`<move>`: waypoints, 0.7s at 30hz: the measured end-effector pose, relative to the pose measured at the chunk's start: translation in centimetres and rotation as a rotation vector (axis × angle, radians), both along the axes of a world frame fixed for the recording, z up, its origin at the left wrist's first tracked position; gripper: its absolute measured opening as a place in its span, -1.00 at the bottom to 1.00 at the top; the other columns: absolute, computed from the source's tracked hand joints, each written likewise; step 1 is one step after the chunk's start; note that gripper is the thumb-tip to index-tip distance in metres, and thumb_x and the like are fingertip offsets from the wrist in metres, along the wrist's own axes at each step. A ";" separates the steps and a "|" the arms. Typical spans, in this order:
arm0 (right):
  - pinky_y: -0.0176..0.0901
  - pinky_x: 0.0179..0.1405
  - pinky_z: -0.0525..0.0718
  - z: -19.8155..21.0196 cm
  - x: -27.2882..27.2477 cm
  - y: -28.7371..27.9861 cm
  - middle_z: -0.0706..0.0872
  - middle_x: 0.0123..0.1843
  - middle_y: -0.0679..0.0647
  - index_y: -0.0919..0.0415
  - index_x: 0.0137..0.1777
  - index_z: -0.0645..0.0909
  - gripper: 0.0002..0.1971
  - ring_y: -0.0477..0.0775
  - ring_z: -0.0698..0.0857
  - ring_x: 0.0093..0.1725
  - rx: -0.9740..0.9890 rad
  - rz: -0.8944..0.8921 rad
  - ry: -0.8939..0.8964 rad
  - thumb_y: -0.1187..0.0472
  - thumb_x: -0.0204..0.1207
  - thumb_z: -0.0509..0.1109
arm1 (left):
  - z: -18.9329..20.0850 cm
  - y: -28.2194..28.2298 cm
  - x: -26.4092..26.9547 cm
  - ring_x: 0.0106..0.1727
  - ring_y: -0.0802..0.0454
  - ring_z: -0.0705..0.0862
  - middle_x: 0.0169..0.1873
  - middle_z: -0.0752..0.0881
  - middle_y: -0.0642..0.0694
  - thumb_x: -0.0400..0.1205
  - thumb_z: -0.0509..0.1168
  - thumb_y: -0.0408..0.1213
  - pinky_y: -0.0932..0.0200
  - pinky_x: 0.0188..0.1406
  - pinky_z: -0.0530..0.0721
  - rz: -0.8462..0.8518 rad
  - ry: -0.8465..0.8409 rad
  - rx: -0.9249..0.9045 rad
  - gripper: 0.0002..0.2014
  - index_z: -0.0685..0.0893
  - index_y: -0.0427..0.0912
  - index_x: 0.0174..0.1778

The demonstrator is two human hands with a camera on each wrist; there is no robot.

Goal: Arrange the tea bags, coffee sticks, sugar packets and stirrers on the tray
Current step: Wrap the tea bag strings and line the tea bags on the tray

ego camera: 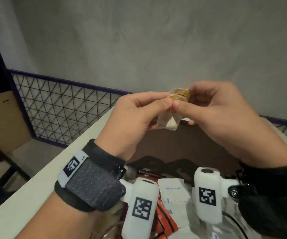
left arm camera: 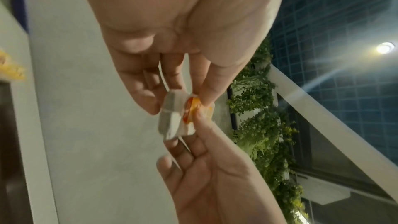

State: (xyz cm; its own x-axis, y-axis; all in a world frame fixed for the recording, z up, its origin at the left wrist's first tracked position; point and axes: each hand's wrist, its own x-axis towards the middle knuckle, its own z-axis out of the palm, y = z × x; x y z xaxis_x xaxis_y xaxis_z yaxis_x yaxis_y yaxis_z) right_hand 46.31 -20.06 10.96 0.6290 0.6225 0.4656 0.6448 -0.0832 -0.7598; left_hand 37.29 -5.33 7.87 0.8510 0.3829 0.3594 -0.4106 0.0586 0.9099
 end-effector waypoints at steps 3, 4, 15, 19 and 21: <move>-0.13 -0.30 0.66 -0.5 0.1 0.6 0.88 -0.15 0.16 0.17 -0.06 0.81 -0.92 0.12 0.78 -0.23 0.028 -0.046 0.073 0.18 0.53 0.61 | 0.9 3.5 -0.5 -0.01 0.01 0.76 0.01 0.85 -0.15 0.66 0.37 -0.39 0.18 -0.16 0.77 0.006 0.034 0.072 -0.82 0.85 -0.18 0.10; -0.15 -0.35 0.63 -0.8 0.2 0.9 0.88 -0.14 0.21 0.21 -0.07 0.80 -0.92 0.08 0.75 -0.26 0.044 -0.052 0.129 0.21 0.53 0.60 | 1.0 5.1 -0.8 -0.01 0.01 0.75 0.01 0.84 -0.11 0.65 0.37 -0.38 0.16 -0.13 0.78 0.005 0.033 0.027 -0.81 0.84 -0.15 0.12; -0.11 -0.19 0.77 -4.1 5.1 12.3 0.86 -0.09 0.20 0.24 0.02 0.76 -0.92 0.00 0.74 -0.23 -0.731 0.012 0.201 0.26 0.59 0.55 | -2.8 15.7 -2.7 -0.10 0.05 0.71 -0.10 0.75 0.01 0.63 0.41 -0.21 0.22 -0.10 0.70 0.013 0.050 -0.616 -0.90 0.77 -0.06 0.02; -0.04 -0.18 0.80 -5.4 6.5 15.5 0.84 -0.16 0.15 0.18 -0.05 0.72 -0.95 0.05 0.76 -0.24 -0.839 -0.015 0.215 0.31 0.60 0.52 | -3.2 15.7 -2.8 -0.19 0.05 0.69 -0.17 0.75 0.00 0.63 0.40 -0.23 0.22 -0.21 0.69 0.009 0.076 -0.660 -0.89 0.73 -0.07 0.05; -0.01 -0.16 0.81 -6.3 7.1 16.7 0.81 -0.15 0.22 0.21 -0.07 0.67 -0.92 0.12 0.76 -0.23 -0.872 -0.036 0.229 0.37 0.62 0.47 | -3.3 15.6 -2.7 -0.21 0.05 0.70 -0.18 0.75 -0.01 0.65 0.39 -0.23 0.23 -0.24 0.69 0.005 0.091 -0.664 -0.87 0.71 -0.07 0.09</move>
